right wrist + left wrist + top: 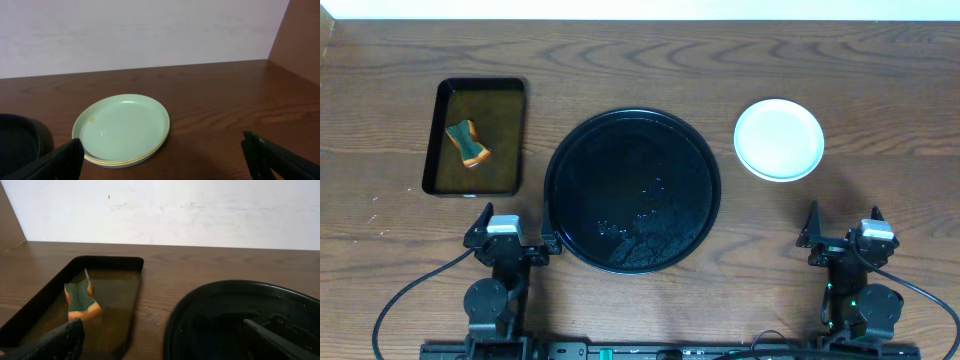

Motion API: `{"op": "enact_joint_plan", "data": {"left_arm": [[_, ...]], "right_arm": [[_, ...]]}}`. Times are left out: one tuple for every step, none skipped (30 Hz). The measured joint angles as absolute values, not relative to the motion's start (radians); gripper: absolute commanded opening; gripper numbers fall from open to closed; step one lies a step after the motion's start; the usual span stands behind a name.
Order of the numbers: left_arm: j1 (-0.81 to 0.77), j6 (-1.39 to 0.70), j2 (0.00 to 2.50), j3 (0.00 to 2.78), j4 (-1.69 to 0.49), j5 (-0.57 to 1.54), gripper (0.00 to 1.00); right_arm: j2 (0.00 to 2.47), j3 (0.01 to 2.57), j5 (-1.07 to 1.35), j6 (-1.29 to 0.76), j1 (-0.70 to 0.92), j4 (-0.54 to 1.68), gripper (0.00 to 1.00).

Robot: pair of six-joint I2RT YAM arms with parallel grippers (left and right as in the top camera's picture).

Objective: Clean dirty plates on tray and stack at the side

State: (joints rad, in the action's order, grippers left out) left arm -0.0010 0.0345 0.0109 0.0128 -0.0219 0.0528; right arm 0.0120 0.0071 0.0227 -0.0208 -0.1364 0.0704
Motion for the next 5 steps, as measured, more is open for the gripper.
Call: {"op": "enact_joint_plan", "data": {"left_arm": [[-0.001,0.035,0.011,0.013,-0.022,0.053,0.98],[-0.001,0.035,0.011,0.013,-0.022,0.053,0.98],[-0.001,0.035,0.011,0.013,-0.022,0.053,0.98],[-0.001,0.035,0.011,0.013,-0.022,0.053,0.98],[-0.001,0.035,0.011,0.013,-0.022,0.053,0.98]], "right_arm": [[0.012,0.007,0.022,-0.021,-0.136,0.07,0.99],[0.012,0.007,0.023,-0.021,-0.136,0.07,0.99],[0.012,0.007,0.023,-0.021,-0.136,0.07,0.99],[0.012,0.007,0.023,-0.021,-0.136,0.07,0.99],[0.012,0.007,0.023,-0.021,-0.136,0.07,0.99]]}}
